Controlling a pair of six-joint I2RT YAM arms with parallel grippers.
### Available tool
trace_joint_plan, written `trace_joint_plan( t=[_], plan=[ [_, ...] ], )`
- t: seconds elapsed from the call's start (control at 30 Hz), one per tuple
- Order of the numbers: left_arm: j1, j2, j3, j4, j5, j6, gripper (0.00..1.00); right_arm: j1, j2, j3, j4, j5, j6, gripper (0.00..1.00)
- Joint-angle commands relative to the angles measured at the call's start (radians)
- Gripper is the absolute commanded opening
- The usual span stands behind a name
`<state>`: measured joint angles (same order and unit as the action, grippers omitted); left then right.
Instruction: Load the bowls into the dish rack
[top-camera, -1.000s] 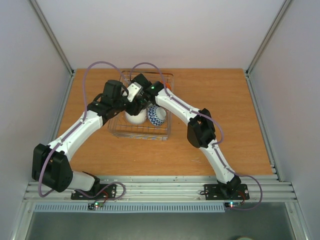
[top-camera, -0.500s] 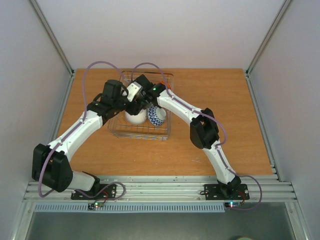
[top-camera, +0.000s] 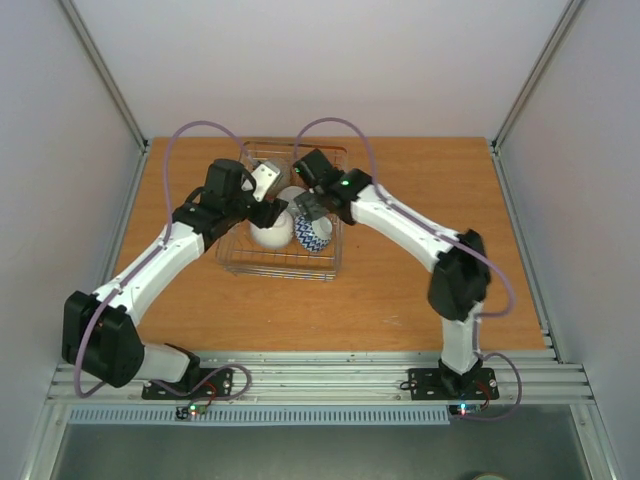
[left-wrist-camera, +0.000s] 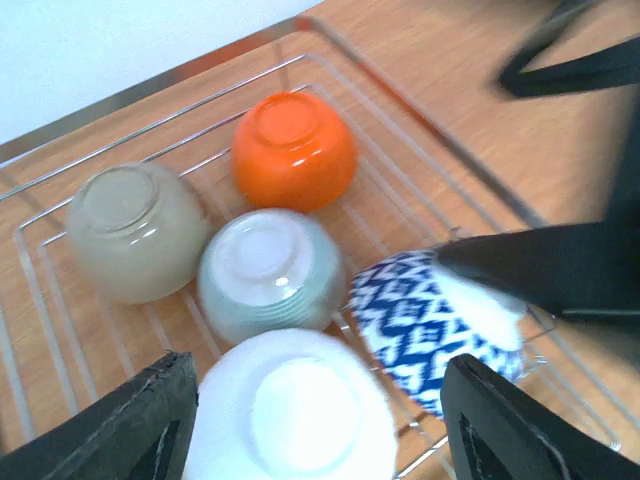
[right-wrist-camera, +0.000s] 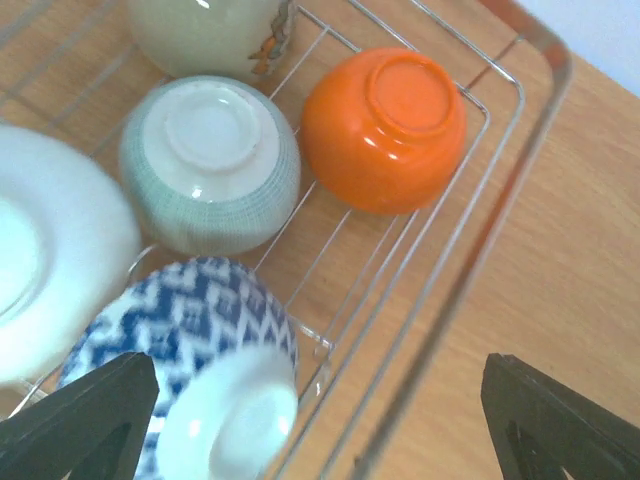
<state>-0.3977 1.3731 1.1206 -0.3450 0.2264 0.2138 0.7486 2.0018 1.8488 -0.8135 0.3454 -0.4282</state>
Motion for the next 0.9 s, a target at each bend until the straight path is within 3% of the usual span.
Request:
trace_joint_plan(
  t=[0.0, 0.2, 0.5, 0.87],
  plan=[
    [0.010, 0.025, 0.015, -0.020, -0.122, -0.007, 0.67, 0.020, -0.243, -0.174, 0.047, -0.001, 0.118, 0.91],
    [0.019, 0.011, 0.001, 0.006, -0.143, -0.012, 0.67, 0.021, -0.473, -0.435, 0.028, 0.094, 0.196, 0.98],
    [0.061, -0.028, -0.008, 0.021, -0.151, -0.013, 0.67, 0.023, -0.677, -0.631, -0.024, 0.072, 0.302, 0.98],
    [0.282, -0.053, 0.007, -0.005, -0.029, -0.102, 0.68, 0.023, -0.886, -0.798, -0.062, 0.118, 0.380, 0.98]
  ],
)
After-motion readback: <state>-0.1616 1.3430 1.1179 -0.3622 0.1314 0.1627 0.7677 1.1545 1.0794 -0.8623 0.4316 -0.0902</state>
